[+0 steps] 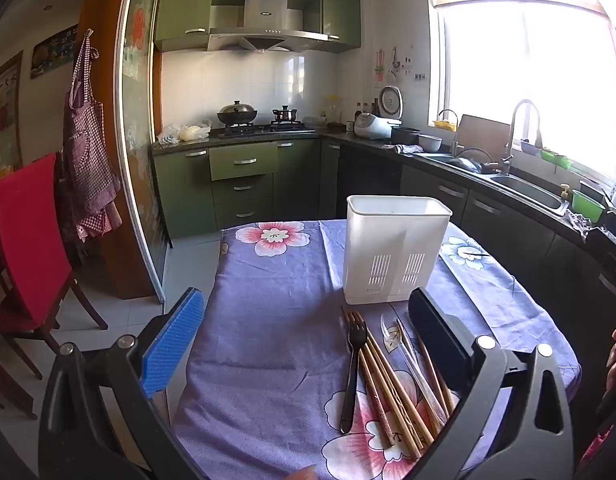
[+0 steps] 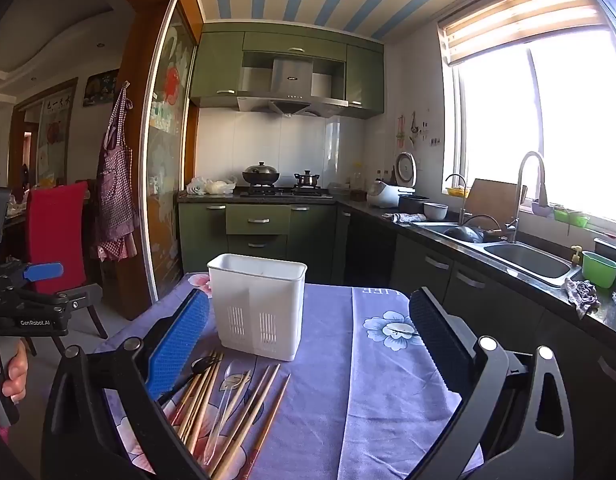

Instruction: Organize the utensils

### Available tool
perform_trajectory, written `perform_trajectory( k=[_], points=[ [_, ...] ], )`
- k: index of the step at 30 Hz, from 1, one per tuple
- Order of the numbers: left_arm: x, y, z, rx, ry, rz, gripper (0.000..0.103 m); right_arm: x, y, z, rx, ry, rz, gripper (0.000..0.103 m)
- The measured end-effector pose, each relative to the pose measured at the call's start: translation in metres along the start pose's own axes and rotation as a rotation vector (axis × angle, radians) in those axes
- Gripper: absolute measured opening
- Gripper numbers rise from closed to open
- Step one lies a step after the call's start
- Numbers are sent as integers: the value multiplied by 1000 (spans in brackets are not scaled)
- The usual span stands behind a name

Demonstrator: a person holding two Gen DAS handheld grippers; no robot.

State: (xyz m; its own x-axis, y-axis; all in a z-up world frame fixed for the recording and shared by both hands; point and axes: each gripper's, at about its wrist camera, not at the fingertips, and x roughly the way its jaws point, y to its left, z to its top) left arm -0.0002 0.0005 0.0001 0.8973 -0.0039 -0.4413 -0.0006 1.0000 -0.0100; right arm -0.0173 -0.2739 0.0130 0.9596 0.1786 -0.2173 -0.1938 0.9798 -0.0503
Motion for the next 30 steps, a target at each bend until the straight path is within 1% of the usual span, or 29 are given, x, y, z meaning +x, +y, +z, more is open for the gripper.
perform_trajectory(
  k=[9,10,14,17,19,20,30],
  points=[
    [7,3,1,1,15,-11,97,1,-2,-2,5,6,11,99],
    [6,1,1,1,18,-11,97,5,6,-2,2,13,8,99],
    [7,2,-1,3,20,-22,97,8,10,-2,5,11,6,99],
    [8,0,-2,9,22,-23,97,4,4,-2,14,10,10,99],
    [8,0,-3,11,24,-27,97,4,6,-2,14,13,11,99],
    [8,0,-3,11,25,-28,97,8,0,-4,21,17,15,99],
    [9,0,-3,7,31,-32,97,10,0,-4,27,23,18,99]
  ],
)
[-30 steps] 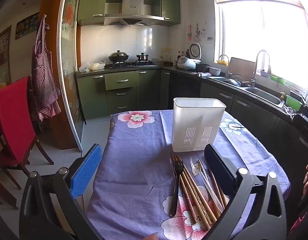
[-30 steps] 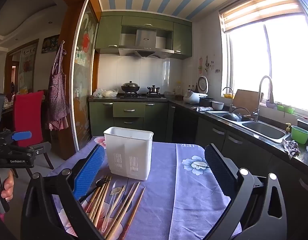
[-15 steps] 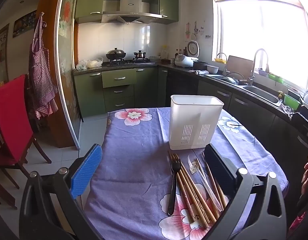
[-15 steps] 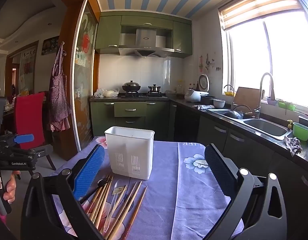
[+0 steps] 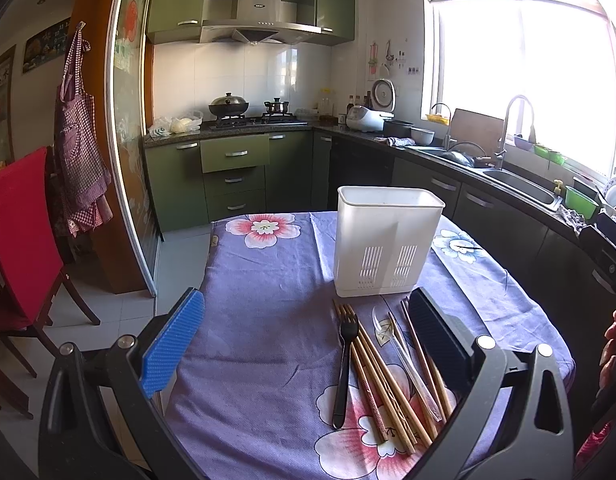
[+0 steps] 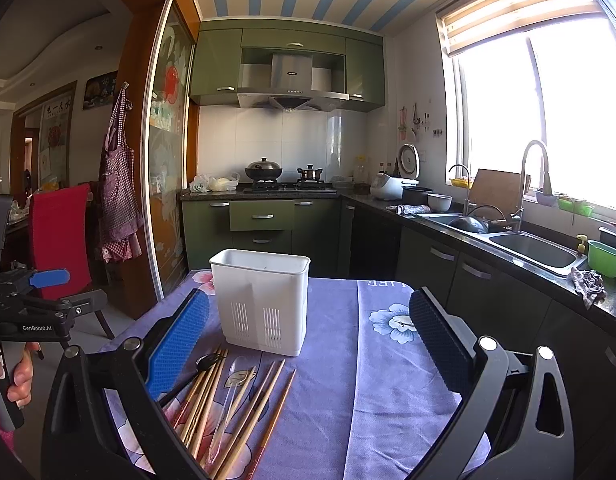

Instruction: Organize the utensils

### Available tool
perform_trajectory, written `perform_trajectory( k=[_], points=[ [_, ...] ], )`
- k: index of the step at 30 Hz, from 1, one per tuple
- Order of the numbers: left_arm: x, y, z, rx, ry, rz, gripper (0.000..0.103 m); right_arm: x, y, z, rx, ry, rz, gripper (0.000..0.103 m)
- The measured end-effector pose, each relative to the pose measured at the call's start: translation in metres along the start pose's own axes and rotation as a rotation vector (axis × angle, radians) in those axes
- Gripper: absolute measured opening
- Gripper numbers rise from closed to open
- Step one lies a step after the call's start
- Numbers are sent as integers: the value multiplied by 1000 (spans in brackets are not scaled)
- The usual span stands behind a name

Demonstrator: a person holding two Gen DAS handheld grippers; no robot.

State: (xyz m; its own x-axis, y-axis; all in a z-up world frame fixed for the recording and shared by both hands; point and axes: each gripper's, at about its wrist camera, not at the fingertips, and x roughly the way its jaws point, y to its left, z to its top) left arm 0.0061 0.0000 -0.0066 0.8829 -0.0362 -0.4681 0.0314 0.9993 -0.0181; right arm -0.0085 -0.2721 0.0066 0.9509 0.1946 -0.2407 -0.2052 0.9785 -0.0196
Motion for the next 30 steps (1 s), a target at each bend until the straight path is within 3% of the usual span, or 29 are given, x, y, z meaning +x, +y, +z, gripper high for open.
perform_trajectory(
  k=[30],
  points=[
    [2,-2,1,1,13,-8,97,2,-5,-2,9,15,-1,99]
  ],
)
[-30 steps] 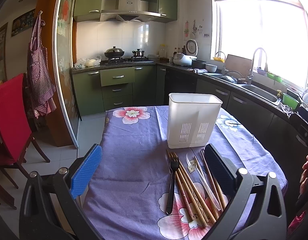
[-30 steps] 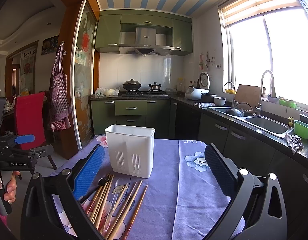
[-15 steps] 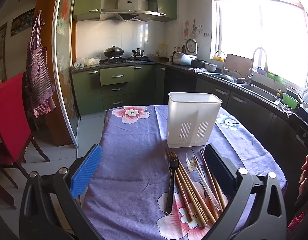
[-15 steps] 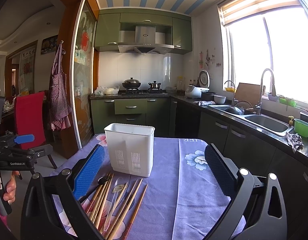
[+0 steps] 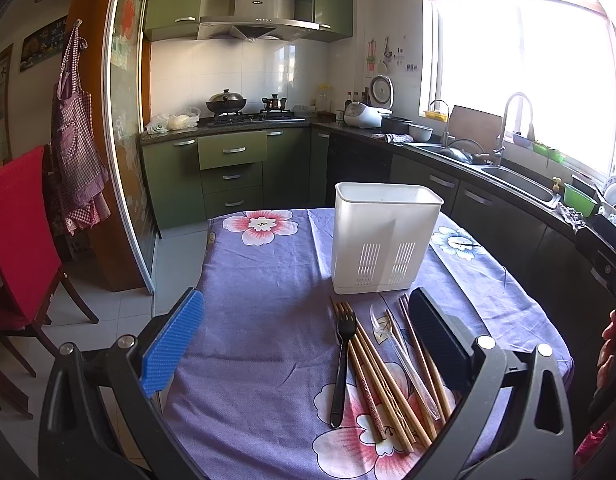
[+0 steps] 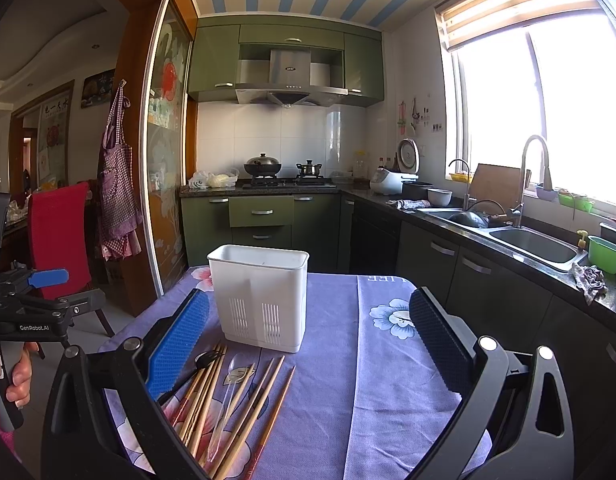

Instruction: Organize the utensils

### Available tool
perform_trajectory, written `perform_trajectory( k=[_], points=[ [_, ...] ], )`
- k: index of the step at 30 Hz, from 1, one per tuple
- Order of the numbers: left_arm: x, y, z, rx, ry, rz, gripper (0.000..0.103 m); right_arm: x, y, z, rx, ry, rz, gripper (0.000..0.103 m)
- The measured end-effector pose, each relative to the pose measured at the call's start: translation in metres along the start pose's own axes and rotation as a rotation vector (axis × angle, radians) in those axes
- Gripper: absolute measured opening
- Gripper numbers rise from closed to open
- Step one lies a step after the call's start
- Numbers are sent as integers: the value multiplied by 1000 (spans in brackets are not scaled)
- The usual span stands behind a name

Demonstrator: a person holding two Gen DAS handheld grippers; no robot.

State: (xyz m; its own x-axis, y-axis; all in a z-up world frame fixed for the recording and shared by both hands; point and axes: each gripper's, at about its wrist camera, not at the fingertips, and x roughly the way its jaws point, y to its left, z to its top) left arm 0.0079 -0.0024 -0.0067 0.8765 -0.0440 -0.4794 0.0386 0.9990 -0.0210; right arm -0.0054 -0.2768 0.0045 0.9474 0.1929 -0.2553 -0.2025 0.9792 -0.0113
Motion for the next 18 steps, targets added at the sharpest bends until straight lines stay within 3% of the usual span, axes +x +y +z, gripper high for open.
perform_trajectory(
  k=[18],
  points=[
    [3,1,-1,-3,14,-2,97,5,1,-2,3,16,0,99]
  ],
)
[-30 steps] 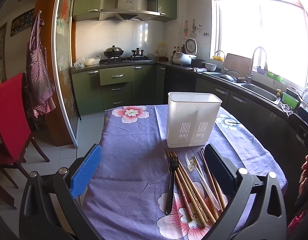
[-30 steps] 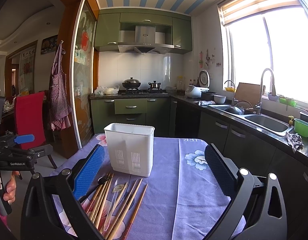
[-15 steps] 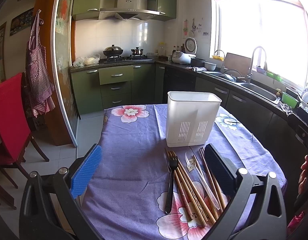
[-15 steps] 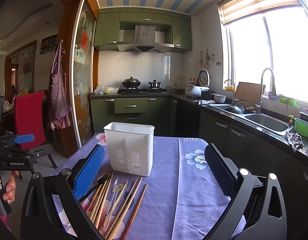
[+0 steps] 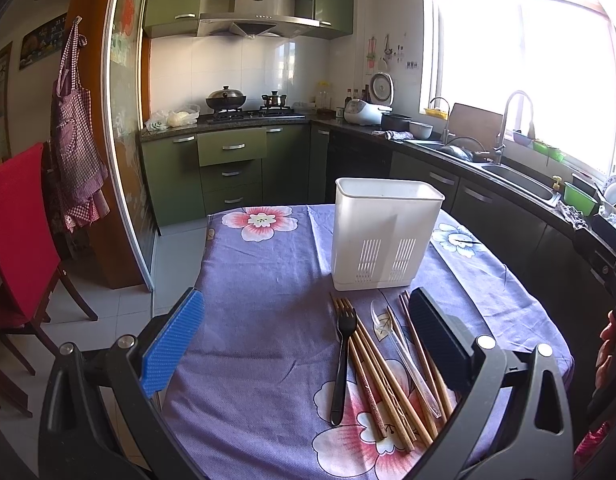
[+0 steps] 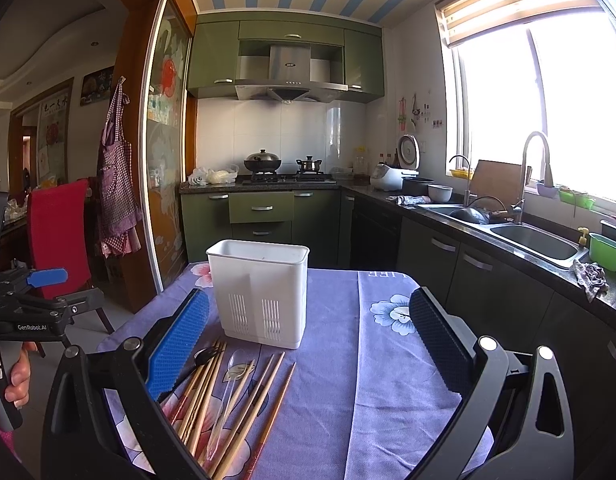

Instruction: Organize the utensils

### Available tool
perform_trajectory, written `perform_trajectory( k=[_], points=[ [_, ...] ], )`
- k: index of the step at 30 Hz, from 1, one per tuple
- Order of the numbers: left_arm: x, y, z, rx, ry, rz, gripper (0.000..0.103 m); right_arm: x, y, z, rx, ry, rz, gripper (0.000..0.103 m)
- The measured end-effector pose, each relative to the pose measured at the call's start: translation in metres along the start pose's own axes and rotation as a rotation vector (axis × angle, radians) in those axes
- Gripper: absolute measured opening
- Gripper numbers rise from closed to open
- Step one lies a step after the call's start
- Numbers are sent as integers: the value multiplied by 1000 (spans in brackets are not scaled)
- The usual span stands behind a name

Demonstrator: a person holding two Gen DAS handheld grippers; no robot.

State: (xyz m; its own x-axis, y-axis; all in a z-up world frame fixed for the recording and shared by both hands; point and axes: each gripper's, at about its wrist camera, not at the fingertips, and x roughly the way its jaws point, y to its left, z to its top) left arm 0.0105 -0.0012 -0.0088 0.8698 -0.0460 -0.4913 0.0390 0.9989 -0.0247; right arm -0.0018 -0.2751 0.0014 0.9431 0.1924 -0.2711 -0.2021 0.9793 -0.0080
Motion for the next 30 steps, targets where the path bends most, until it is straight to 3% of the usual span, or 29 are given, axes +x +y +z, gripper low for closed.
perform_trajectory(
  k=[14,17,20,25,27,30],
  points=[
    [3,-3,-1,1,15,-6,97,5,1,-1,0,19,0,99],
    [11,-4,0,-2,53,-13,97,9,-1,-1,9,41,13,99],
    [33,-6,2,-10,152,-29,97,23,-10,-3,50,117,64,99],
    [91,-16,0,30,412,-37,97,72,-37,-18,177,364,225,99],
    [112,-21,-4,42,506,-69,97,90,-46,-26,205,452,235,99],
    [138,-27,-12,47,601,-92,91,102,-51,-38,199,500,218,97]
  ],
)
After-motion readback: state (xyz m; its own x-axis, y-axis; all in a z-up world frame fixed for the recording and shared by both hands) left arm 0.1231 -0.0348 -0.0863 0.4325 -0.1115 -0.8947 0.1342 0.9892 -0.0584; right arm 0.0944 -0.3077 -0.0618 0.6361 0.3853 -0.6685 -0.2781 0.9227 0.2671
